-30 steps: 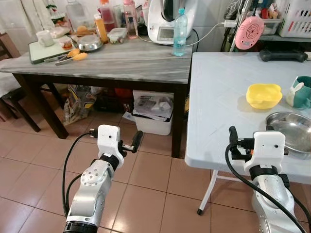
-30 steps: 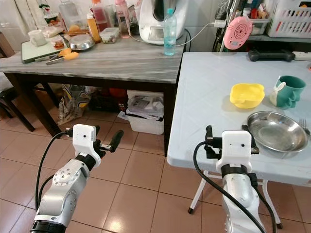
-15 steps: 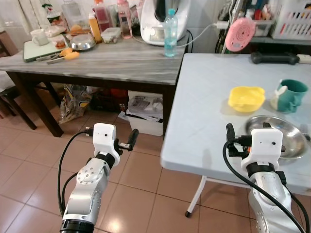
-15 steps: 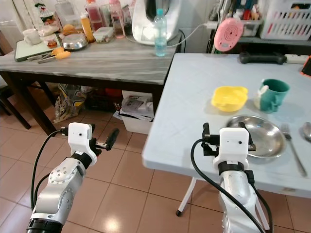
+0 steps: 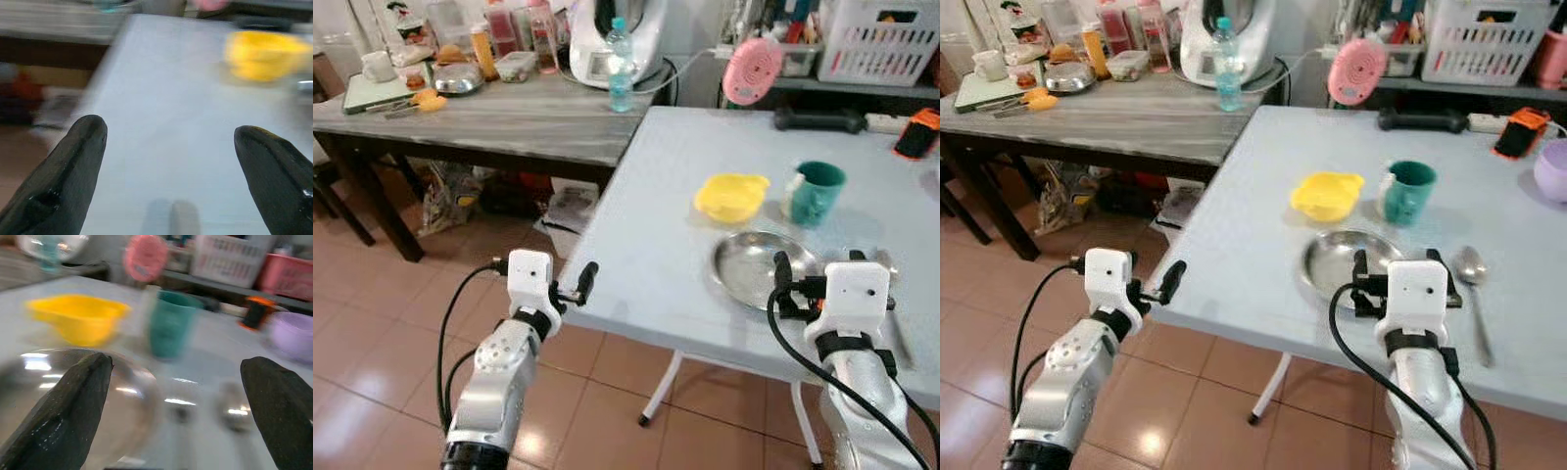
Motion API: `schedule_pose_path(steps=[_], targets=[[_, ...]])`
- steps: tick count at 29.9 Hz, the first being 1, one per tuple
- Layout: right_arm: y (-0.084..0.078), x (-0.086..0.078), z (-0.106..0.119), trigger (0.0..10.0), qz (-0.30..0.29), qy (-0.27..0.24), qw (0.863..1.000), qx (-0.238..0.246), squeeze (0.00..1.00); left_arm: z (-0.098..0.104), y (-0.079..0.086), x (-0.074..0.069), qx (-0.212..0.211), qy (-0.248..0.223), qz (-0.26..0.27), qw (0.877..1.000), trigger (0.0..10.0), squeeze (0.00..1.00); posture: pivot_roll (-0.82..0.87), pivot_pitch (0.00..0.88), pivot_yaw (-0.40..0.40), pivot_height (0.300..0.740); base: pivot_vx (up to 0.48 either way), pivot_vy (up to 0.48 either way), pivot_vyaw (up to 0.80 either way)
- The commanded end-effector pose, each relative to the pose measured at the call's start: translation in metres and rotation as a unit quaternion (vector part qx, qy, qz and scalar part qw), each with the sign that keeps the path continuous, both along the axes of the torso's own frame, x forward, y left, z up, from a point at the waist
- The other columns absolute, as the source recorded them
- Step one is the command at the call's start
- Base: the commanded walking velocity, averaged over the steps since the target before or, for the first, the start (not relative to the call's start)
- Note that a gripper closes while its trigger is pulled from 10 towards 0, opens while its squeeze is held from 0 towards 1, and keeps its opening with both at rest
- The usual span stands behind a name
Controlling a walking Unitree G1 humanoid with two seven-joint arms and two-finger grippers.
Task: Setting the table
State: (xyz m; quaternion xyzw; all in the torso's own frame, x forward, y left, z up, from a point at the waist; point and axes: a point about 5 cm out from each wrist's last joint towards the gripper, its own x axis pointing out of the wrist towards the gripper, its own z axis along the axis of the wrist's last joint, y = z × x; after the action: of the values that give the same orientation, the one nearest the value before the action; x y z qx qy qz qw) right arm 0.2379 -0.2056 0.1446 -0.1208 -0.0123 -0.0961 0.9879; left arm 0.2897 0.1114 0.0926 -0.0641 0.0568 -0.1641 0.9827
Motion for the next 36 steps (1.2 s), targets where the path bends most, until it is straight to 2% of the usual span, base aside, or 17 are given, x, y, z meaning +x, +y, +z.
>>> schedule_pose_path(steps=[1, 10, 18, 25, 29, 34, 36], targets=[[0.005, 0.0, 0.006, 10.0, 0.01, -0.01, 1.0, 0.003, 0.0, 0.004, 0.006, 0.002, 0.011, -0.009, 0.004, 1.0, 10.0, 0.0, -0.1, 0.008, 0.067, 0.74, 0.0, -0.48, 0.0], [0.006, 0.0, 0.006, 10.0, 0.016, -0.007, 1.0, -0.001, 0.0, 0.004, 0.01, 0.007, 0.011, -0.007, 0.018, 1.0, 10.0, 0.0, -0.12, 0.005, 0.066, 0.74, 0.0, -0.081, 0.0], [0.009, 0.006, 0.013, 10.0, 0.03, -0.01, 0.999, -0.002, 0.0, 0.007, 0.018, 0.013, 0.021, -0.015, 0.041, 0.999, 10.0, 0.0, -0.13, 0.018, 0.051, 0.74, 0.0, 0.0, 0.0], [0.022, 0.018, 0.014, 10.0, 0.063, -0.004, 0.998, 0.013, 0.0, 0.008, 0.026, 0.013, 0.033, -0.016, 0.053, 0.998, 10.0, 0.0, -0.12, 0.036, 0.056, 0.74, 0.0, 0.0, 0.0], [0.037, 0.023, 0.004, 10.0, 0.09, 0.009, 0.996, 0.027, 0.0, 0.013, 0.037, 0.016, 0.058, -0.036, 0.074, 0.995, 10.0, 0.0, -0.09, 0.041, 0.061, 0.74, 0.0, 0.0, 0.0], [0.044, 0.03, 0.001, 10.0, 0.099, 0.017, 0.994, 0.042, 0.0, 0.015, 0.051, 0.015, 0.064, -0.037, 0.087, 0.994, 10.0, 0.0, -0.06, 0.049, 0.055, 0.74, 0.0, 0.0, 0.0], [0.049, 0.035, 0.001, 10.0, 0.107, 0.02, 0.992, 0.061, 0.0, 0.017, 0.056, 0.012, 0.065, -0.046, 0.082, 0.993, 10.0, 0.0, -0.06, 0.051, 0.055, 0.74, 0.0, 0.0, 0.0]])
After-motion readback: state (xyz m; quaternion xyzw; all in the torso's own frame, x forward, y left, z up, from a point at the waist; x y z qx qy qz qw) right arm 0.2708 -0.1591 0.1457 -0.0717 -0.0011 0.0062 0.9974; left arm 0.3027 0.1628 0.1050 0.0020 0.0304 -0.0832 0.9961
